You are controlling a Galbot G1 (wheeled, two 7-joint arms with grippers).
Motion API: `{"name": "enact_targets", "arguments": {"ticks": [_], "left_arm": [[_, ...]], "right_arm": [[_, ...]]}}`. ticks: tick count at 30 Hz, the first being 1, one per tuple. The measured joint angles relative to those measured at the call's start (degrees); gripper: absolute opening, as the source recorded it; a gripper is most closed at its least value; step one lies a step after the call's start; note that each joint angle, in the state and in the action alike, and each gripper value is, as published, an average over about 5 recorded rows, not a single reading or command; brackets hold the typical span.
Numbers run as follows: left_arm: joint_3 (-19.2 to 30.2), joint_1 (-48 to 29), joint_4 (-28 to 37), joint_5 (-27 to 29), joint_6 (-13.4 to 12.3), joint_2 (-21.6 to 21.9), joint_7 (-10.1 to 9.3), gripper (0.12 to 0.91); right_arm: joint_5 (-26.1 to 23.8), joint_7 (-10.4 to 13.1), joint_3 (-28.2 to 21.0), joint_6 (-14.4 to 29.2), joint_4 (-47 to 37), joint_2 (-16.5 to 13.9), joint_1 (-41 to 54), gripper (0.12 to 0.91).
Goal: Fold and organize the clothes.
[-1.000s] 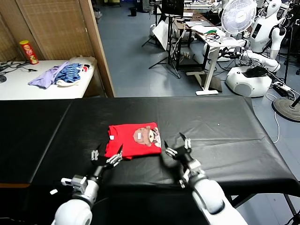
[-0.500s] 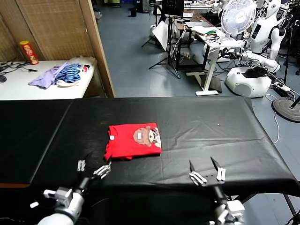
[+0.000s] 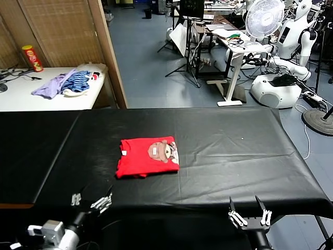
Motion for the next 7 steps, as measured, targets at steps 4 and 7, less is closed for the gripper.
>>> {"name": "enact_targets", "arguments": {"ticks": [4, 7], "left_arm": [[-0.66, 0.75, 0.1, 0.67, 0.07, -0.01, 1.28, 0.798], [-0.79, 0.84, 0.31, 0.91, 0.02, -0.05, 1.71, 0.798]], "right_arm": [[0.1, 0.07, 0.03, 0.06, -0.3, 0.12, -0.46, 0.798], [0.11, 0.06, 0.05, 0.07, -0.41, 0.15, -0.58, 0.798]]}}
